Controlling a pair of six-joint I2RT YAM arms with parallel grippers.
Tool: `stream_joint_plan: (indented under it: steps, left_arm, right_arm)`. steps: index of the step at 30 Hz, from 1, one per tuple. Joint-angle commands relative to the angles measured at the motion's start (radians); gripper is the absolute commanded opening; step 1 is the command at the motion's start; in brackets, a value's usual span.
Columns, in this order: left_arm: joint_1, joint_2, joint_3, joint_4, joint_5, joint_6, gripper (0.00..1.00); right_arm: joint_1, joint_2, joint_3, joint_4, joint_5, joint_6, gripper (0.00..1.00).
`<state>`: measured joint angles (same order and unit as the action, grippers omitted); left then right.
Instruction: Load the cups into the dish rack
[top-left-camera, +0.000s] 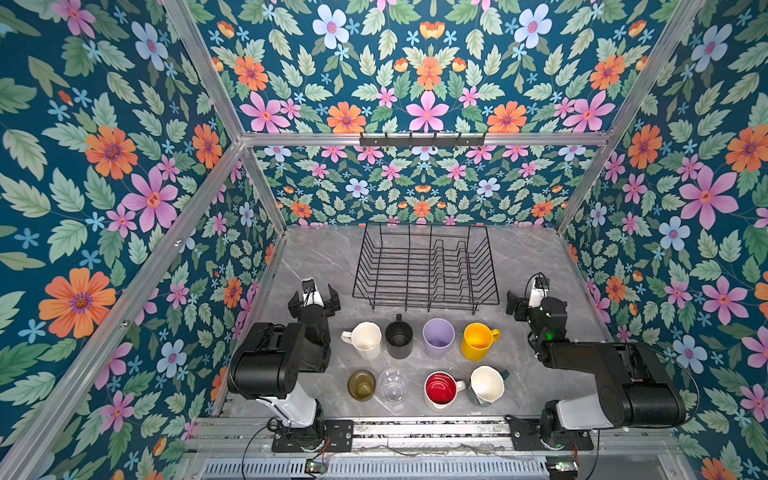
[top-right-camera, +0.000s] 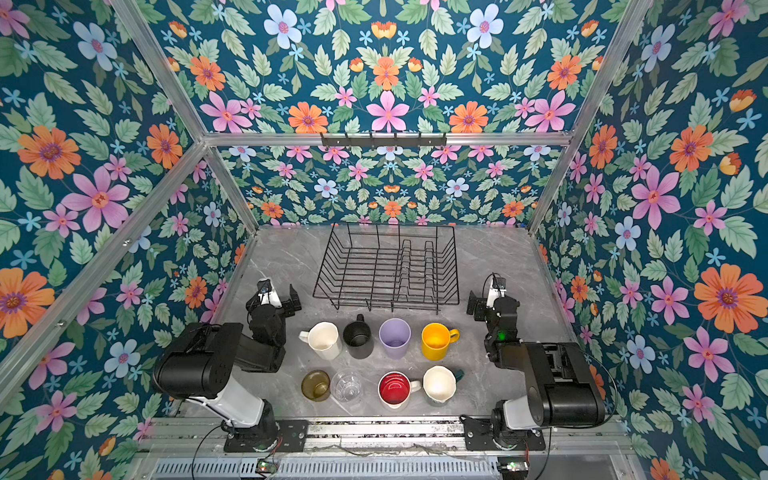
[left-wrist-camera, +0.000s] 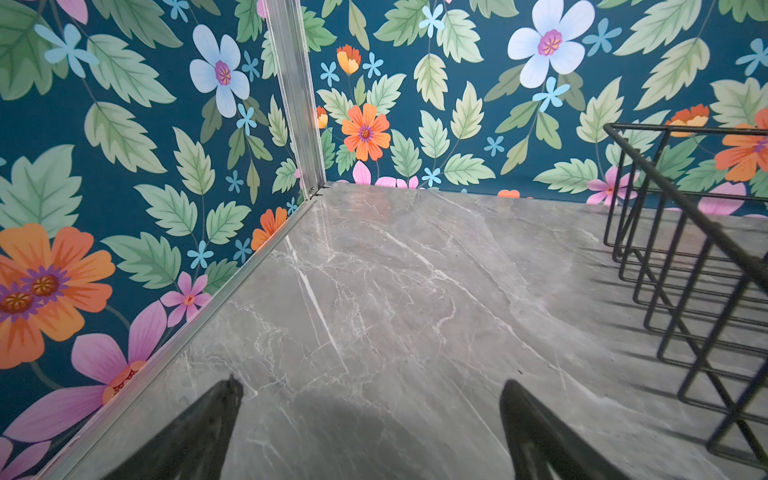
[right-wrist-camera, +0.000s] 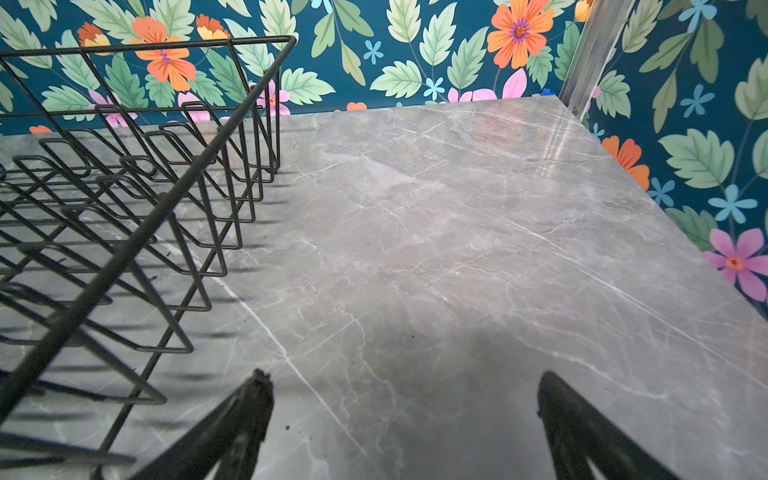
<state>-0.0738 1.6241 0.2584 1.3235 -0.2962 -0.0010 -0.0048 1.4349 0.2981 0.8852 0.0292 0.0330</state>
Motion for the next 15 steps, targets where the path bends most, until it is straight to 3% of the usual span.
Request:
stream_joint_plan:
  steps: [1, 10, 15]
  left_arm:
    - [0.0, -0.001, 0.002, -0.003, 0.0, -0.001, 1.0]
    - [0.0, -0.003, -0.009, 0.017, -0.001, 0.002, 1.0]
    - [-0.001, 0.003, -0.075, 0.152, -0.006, 0.001, 1.0]
  right_arm:
    - [0.0, 0.002, 0.003, 0.014, 0.009, 0.003, 0.99]
    - [0.0, 0.0, -0.003, 0.026, 0.008, 0.002, 0.99]
    - [0.001, -0.011, -0.029, 0.066, -0.005, -0.004, 0.99]
